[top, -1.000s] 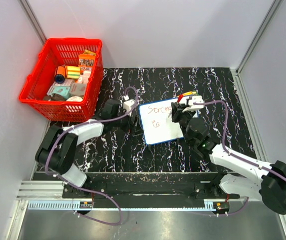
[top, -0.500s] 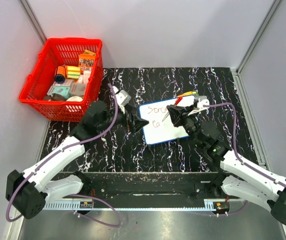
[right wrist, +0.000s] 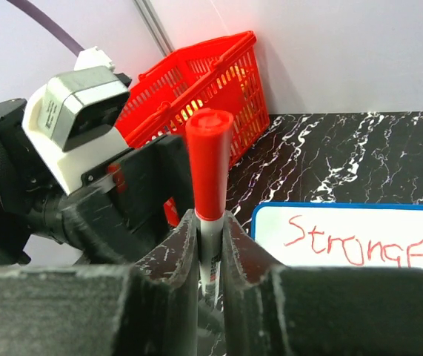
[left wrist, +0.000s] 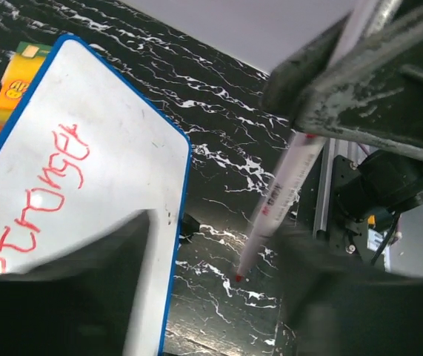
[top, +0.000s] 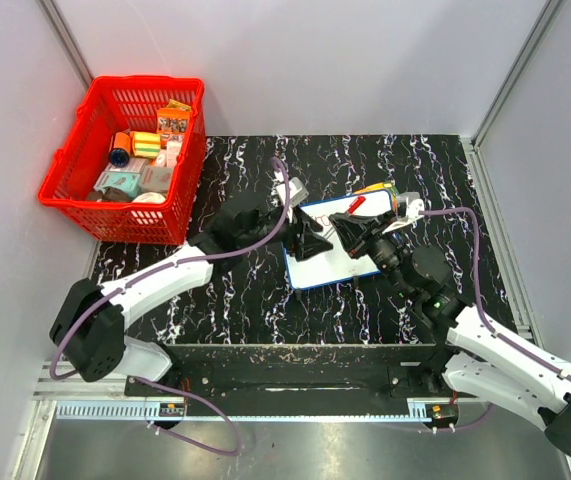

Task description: Write a sentence on the whiteboard

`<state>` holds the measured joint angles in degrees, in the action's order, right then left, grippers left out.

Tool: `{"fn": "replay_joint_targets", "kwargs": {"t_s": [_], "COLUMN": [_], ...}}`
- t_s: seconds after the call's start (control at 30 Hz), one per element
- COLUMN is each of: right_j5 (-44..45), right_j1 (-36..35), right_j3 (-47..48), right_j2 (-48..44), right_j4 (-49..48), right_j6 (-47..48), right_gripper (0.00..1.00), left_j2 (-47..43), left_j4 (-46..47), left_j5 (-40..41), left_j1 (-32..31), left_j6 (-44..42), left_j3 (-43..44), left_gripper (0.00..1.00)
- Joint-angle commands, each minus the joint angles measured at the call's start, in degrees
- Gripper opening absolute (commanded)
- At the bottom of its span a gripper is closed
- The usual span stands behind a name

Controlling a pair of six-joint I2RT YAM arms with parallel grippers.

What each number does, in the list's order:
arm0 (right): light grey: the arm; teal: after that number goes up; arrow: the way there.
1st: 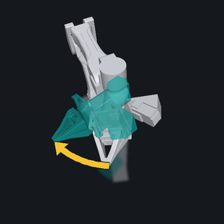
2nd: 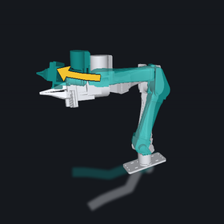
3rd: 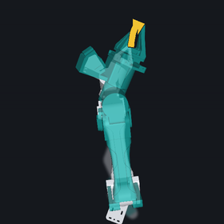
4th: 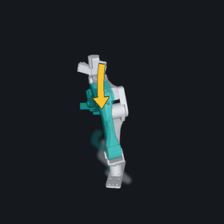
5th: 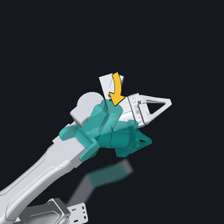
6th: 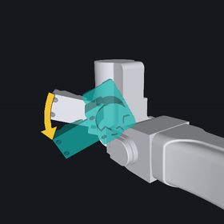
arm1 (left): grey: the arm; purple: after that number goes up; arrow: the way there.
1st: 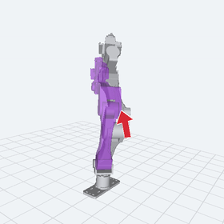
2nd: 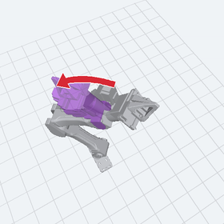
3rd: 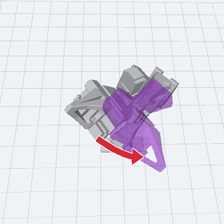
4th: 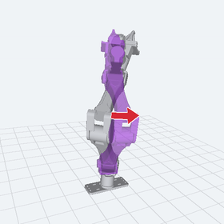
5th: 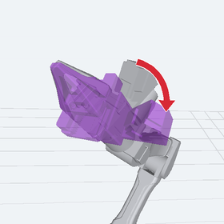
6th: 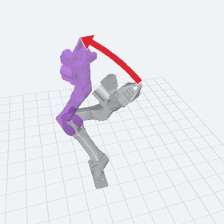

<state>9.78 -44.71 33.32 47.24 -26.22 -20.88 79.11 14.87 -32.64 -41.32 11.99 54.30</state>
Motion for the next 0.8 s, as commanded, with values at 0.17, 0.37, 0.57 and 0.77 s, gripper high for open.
{"fn": "replay_joint_targets", "kwargs": {"t_s": [0.17, 0.37, 0.57, 0.77], "right_j5": [-4.4, -20.4, -37.0, -53.1], "right_j1": [0.9, 7.0, 12.6, 13.6], "right_j3": [4.3, 10.7, 16.2, 19.3], "right_j2": [-1.0, 2.1, 2.8, 5.3], "right_j4": [1.6, 11.3, 16.8, 13.4], "right_j6": [0.5, 2.1, 3.4, -0.4], "right_gripper": [0.12, 0.72, 0.8, 0.77], "left_j2": [-1.0, -7.5, -13.4, -16.8], "left_j4": [3.6, -6.5, -21.7, -29.6], "left_j5": [-2.7, 1.2, 1.5, -2.8], "left_j1": [-0.8, 0.3, 0.7, 0.7], "left_j6": [-0.8, -7.1, -15.4, -20.2], "left_j3": [4.3, 5.0, 8.0, 10.3], "left_gripper": [0.0, 0.0, 0.0, 0.0]}}
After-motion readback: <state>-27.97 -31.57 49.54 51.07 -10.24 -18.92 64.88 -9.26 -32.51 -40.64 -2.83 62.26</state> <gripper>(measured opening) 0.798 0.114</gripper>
